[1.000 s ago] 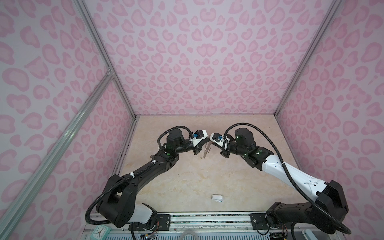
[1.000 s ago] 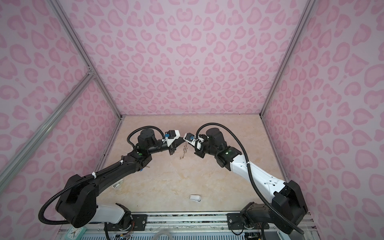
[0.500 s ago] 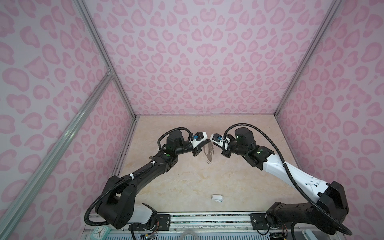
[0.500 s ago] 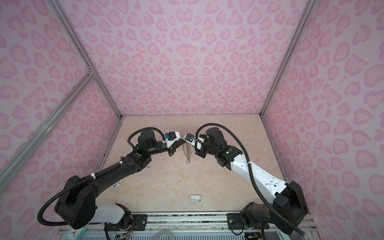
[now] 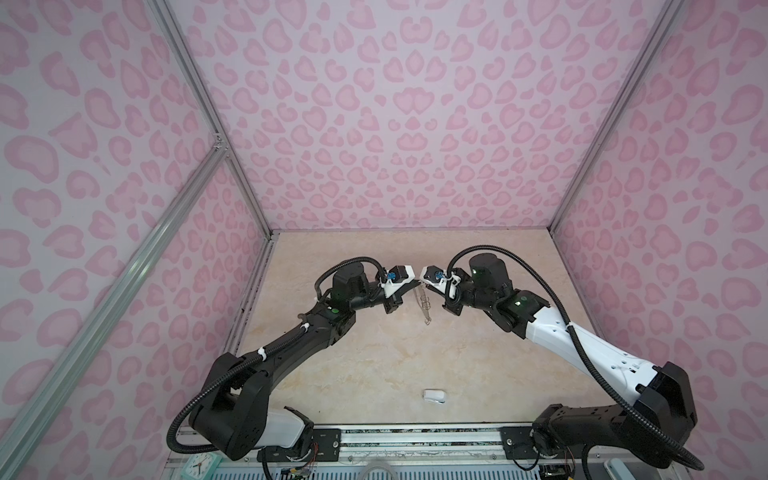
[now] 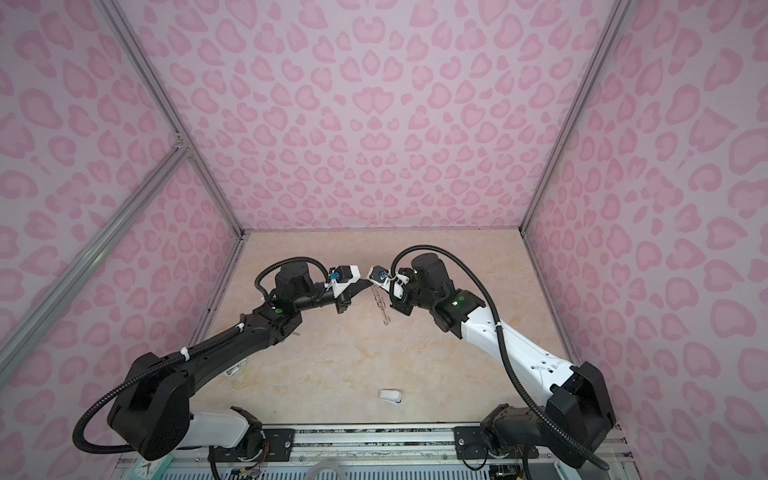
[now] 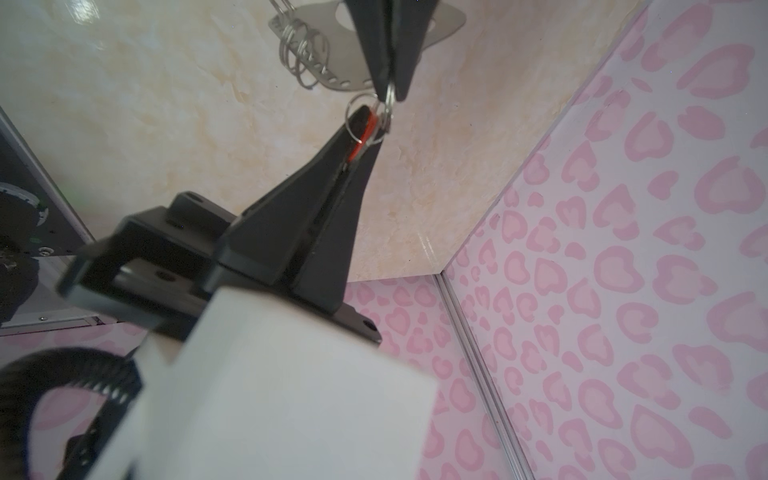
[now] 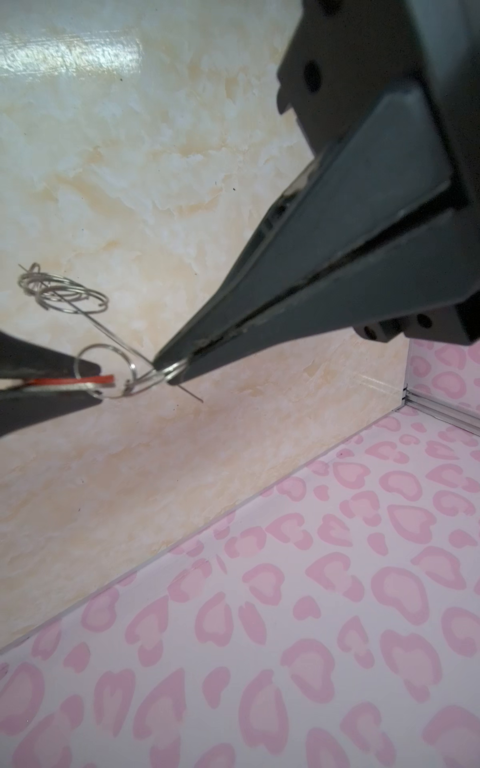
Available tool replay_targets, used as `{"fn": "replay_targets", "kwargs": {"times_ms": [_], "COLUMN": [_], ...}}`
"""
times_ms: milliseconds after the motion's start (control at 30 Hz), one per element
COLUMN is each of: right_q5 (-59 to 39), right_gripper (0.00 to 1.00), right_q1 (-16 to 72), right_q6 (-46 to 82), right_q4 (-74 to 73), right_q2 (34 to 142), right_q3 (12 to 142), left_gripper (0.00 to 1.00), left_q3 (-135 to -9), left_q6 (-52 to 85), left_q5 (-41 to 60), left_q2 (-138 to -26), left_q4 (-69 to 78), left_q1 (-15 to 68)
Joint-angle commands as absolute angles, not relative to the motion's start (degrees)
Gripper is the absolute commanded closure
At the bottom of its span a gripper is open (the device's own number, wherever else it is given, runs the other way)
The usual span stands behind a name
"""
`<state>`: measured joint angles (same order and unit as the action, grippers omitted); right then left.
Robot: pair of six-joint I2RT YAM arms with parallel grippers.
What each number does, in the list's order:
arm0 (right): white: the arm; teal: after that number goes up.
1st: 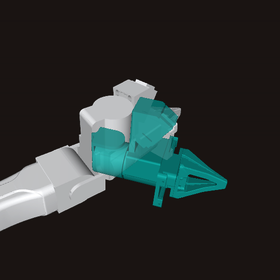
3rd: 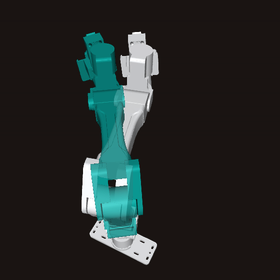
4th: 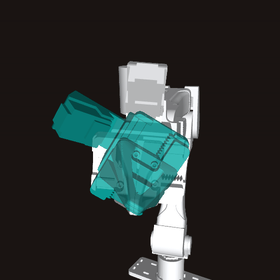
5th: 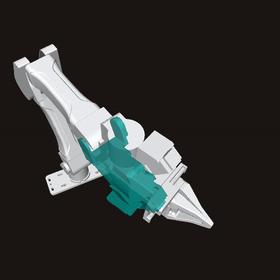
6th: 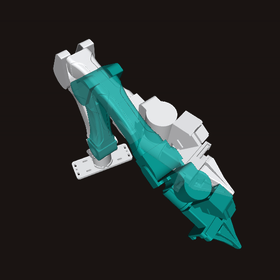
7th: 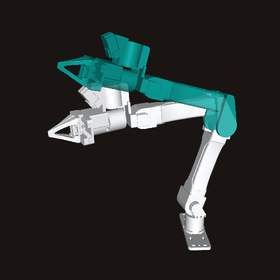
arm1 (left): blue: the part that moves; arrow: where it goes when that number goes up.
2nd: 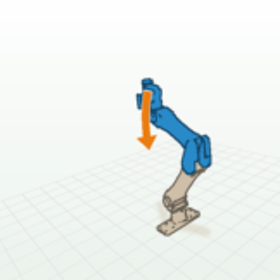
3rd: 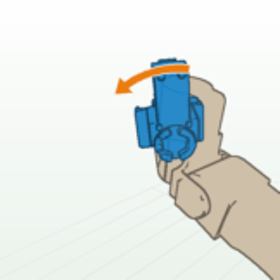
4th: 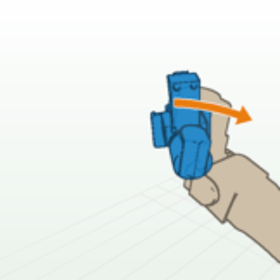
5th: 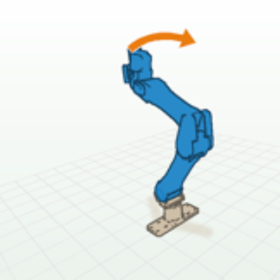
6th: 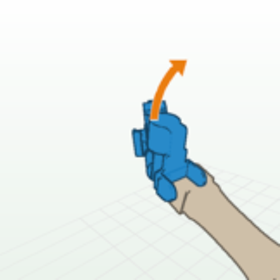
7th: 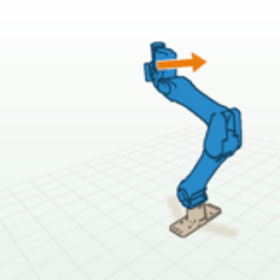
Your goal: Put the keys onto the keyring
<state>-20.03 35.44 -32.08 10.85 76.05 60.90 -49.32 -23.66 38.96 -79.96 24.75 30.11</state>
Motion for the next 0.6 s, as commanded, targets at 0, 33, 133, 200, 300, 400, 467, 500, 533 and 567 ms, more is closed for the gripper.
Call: {"fn": "replay_targets", "kwargs": {"times_ms": [0, 33, 133, 200, 300, 400, 467, 500, 533, 567], "right_q5": [-21.47, -21.85, -22.40, -22.50, -23.64, -24.84, -25.20, -25.22, -25.36, -25.48], "right_gripper": [1.00, 1.00, 1.00, 1.00, 1.00, 1.00, 1.00, 1.00, 1.00, 1.00], "right_q1": [34.82, 34.72, 34.50, 34.52, 34.45, 34.46, 34.45, 34.46, 34.46, 34.43], "right_q6": [-30.62, -30.58, -30.57, -30.55, -30.56, -30.75, -30.88, -30.88, -30.86, -30.90], "right_q4": [11.16, 11.23, 12.51, 13.34, 13.07, 12.49, 12.39, 12.32, 12.30, 12.39], "right_q2": [75.84, 75.83, 76.34, 76.85, 76.84, 76.47, 76.37, 76.25, 76.16, 76.14], "right_q3": [61.50, 61.45, 61.93, 62.38, 62.62, 62.61, 62.81, 62.94, 63.11, 63.30], "left_gripper": [0.97, 0.97, 0.97, 0.97, 0.97, 0.97, 0.97, 0.97, 0.97, 0.97], "left_q3": [-48.96, -48.88, -48.60, -48.52, -48.60, -48.91, -49.29, -49.46, -49.55, -49.65], "left_q6": [-24.52, -24.52, -24.60, -24.61, -24.76, -25.04, -25.43, -25.70, -25.99, -26.23], "left_q5": [39.29, 39.35, 40.00, 40.38, 40.57, 40.61, 40.61, 40.52, 40.44, 40.28], "left_q2": [-79.09, -79.05, -78.78, -78.73, -78.87, -79.17, -79.57, -79.70, -79.85, -80.01], "left_q4": [25.39, 25.61, 26.36, 26.54, 26.28, 25.68, 24.86, 24.42, 23.99, 23.63], "left_q1": [30.15, 30.15, 30.23, 30.23, 30.32, 30.50, 30.65, 30.67, 30.75, 30.81]}}
